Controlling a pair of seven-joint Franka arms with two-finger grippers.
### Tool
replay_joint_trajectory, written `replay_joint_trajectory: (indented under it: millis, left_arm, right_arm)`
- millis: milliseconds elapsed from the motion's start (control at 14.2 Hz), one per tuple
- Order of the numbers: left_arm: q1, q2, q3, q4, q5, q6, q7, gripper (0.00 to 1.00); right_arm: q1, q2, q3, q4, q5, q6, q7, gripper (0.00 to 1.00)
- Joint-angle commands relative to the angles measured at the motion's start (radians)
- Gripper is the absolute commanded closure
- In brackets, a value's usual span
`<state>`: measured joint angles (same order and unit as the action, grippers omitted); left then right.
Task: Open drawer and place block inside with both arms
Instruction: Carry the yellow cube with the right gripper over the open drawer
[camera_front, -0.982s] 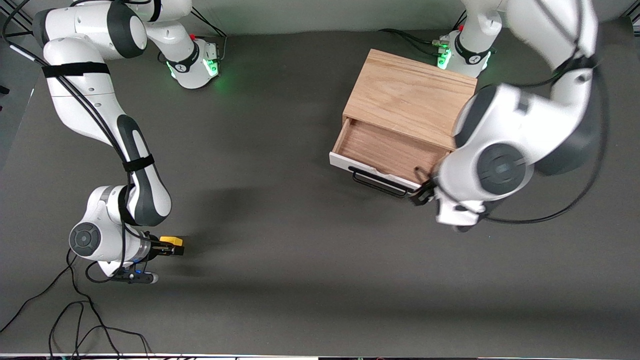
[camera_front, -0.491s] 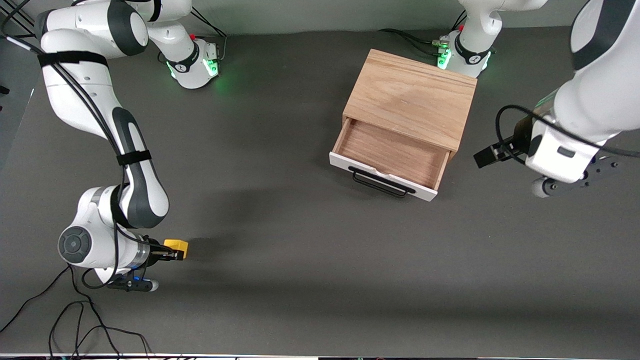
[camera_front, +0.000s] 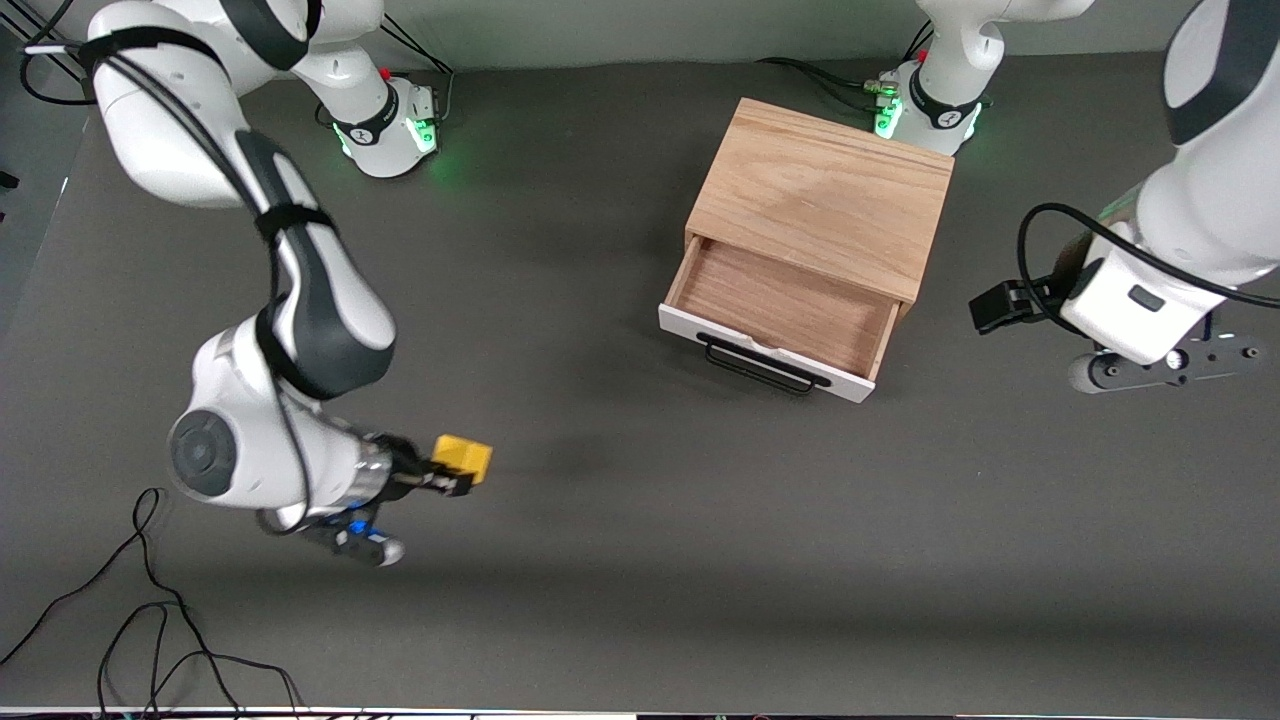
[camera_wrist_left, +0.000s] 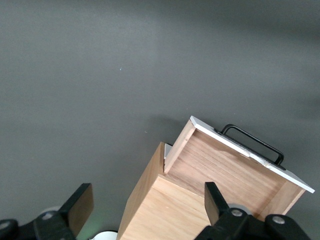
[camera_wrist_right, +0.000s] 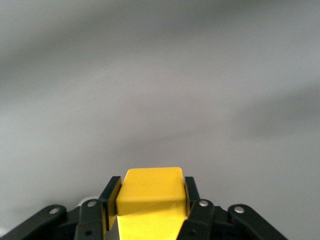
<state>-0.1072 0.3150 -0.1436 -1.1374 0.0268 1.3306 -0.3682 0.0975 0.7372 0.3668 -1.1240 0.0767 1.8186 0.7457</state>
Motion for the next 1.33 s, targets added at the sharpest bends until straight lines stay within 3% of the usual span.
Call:
replay_joint_trajectory:
  millis: [0, 140, 281, 561, 842, 1263]
  left_arm:
    - [0.018, -0.019, -0.005, -0.022, 0.004, 0.022, 0.031, 0.01]
    - [0.020, -0.019, -0.005, -0.022, 0.005, 0.024, 0.044, 0.01]
    - [0.049, -0.016, -0.004, -0.024, 0.004, 0.025, 0.139, 0.01]
    - [0.086, -0.034, -0.002, -0.045, 0.016, 0.053, 0.201, 0.00]
    - [0.092, -0.123, -0.002, -0.155, 0.021, 0.105, 0.199, 0.00]
    - [0.092, -0.143, 0.010, -0.159, 0.022, 0.098, 0.213, 0.00]
  right_arm:
    - [0.089, -0.019, 0.076, 0.030, -0.034, -0.018, 0.244, 0.80]
    - [0.213, -0.019, 0.076, 0.102, -0.084, -0.019, 0.393, 0.80]
    - [0.319, -0.019, 0.075, 0.110, -0.106, 0.004, 0.499, 0.80]
    - [0.505, 0.010, 0.073, 0.105, -0.236, 0.102, 0.682, 0.80]
    - [0.559, 0.073, 0.067, 0.101, -0.264, 0.128, 0.695, 0.80]
    - [0.585, 0.116, 0.053, 0.098, -0.285, 0.134, 0.701, 0.80]
